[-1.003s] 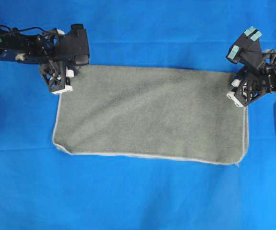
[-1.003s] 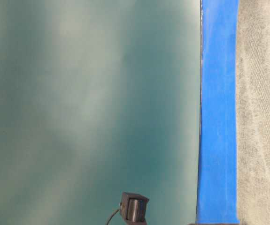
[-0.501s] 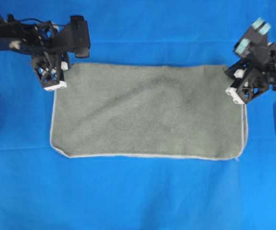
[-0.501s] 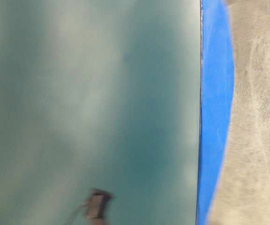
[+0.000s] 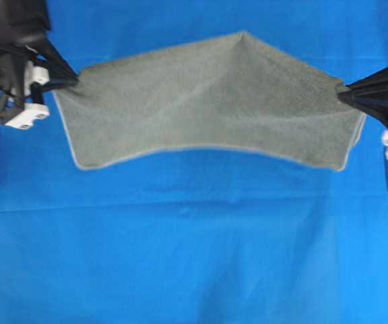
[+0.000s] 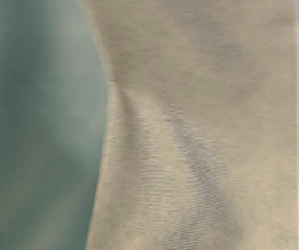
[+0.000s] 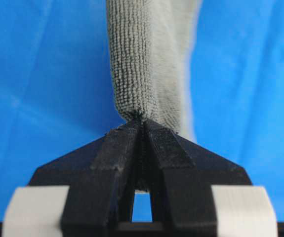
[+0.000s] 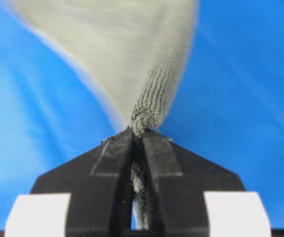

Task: Fold a large towel.

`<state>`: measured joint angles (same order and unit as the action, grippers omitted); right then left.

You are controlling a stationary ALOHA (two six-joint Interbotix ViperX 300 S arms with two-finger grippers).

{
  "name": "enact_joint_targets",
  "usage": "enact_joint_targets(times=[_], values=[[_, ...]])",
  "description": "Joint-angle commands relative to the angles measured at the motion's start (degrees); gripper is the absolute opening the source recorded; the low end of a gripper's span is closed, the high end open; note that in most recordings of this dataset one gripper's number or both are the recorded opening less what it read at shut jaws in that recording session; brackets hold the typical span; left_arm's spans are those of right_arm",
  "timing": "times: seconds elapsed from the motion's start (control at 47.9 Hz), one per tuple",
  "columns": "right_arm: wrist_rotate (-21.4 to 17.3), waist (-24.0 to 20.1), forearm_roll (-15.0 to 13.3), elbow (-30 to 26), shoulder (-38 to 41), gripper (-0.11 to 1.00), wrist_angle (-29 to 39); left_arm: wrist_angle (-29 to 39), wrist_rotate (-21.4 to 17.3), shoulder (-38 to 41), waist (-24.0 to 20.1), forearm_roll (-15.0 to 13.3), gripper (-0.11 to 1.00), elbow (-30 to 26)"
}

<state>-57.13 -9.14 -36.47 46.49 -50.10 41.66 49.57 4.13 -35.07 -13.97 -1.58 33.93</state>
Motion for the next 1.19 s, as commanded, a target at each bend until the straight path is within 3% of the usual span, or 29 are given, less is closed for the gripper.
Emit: enact_joint_targets(times=[0.0, 0.125, 0.292, 0.439, 0.627, 0.877, 1.044, 1.17], values=[[0.09, 0.0, -2.46, -2.02, 0.18, 0.04, -0.53, -0.88, 2.02, -1.85, 1.93, -0.09, 0.02, -0.88], [-1.05, 5.8, -8.26, -2.29, 1.58, 0.04, 1.58, -5.98, 5.45, -2.46, 7.21, -0.09, 0.02, 0.35], [-1.05, 17.4, -12.48, -3.96, 5.01, 0.04, -0.18, -14.77, 8.79, -0.44, 16.7, -0.09, 0.02, 0.62], [-0.53, 26.19, -14.24, -5.45, 9.67, 0.04, -8.44, -21.53, 11.95, 3.52, 23.64, -0.09, 0.02, 0.0], [-0.44, 35.16, -14.85, -8.09, 17.67, 0.04, -24.17, -33.93, 14.77, 11.78, 30.41, -0.09, 0.02, -2.46], [0.79, 40.08, -14.85, -16.0, 29.71, 0.04, -34.8, -41.75, 14.85, 23.99, 36.65, -0.09, 0.02, -13.01], [1.49, 40.08, -14.85, -20.48, 34.72, 0.04, -35.42, -41.84, 14.85, 32.52, 38.14, -0.09, 0.02, -22.5], [1.67, 40.17, -14.85, -20.57, 34.72, 0.04, -35.24, -42.01, 14.85, 38.14, 38.06, 0.0, 0.02, -28.56]])
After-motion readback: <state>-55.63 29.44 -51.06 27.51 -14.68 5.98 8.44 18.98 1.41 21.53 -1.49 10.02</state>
